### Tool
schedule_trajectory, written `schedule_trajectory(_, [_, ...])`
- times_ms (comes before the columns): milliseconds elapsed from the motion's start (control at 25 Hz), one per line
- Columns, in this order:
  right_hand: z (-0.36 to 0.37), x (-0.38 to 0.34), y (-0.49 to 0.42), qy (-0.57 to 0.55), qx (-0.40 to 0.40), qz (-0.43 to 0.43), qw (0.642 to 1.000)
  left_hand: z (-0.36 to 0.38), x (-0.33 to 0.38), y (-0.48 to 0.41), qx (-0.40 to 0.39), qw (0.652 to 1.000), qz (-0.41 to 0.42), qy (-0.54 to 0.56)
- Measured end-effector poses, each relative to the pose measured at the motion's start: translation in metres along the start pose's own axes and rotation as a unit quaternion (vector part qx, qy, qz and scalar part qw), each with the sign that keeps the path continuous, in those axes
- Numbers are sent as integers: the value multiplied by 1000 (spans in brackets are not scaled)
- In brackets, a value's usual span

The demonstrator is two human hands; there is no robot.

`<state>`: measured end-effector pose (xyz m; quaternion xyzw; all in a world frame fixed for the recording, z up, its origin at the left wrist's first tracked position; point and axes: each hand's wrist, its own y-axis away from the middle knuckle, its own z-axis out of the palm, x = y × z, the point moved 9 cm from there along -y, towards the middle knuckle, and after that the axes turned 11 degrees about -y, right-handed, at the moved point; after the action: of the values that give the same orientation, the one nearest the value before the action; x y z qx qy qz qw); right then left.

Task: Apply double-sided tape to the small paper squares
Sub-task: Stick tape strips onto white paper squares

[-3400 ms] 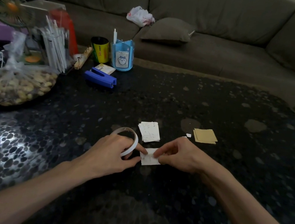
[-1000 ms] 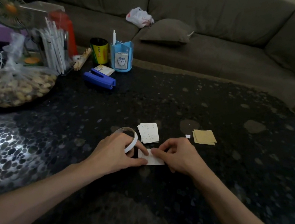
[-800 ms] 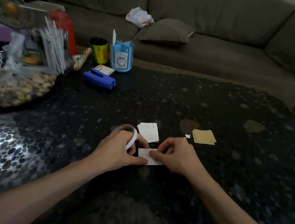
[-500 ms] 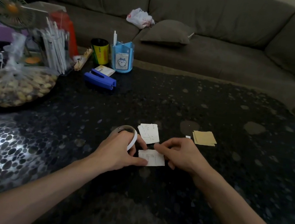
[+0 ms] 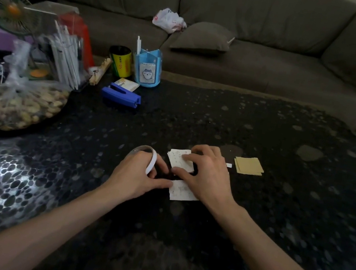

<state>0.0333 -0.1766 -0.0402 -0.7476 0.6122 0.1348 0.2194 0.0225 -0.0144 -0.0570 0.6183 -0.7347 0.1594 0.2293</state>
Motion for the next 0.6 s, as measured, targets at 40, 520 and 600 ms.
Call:
schedule_trajectory(40, [0, -1, -1, 10, 5, 1, 1000, -1, -2, -1, 3, 1000, -5, 0])
schedule_trajectory(520, [-3, 3, 4, -60, 88, 15, 994, -10, 0, 3, 27, 999, -27, 10])
schedule_trajectory(600, [-4, 5, 5, -94, 93, 16, 991, -13, 0, 3, 36, 999, -33, 7])
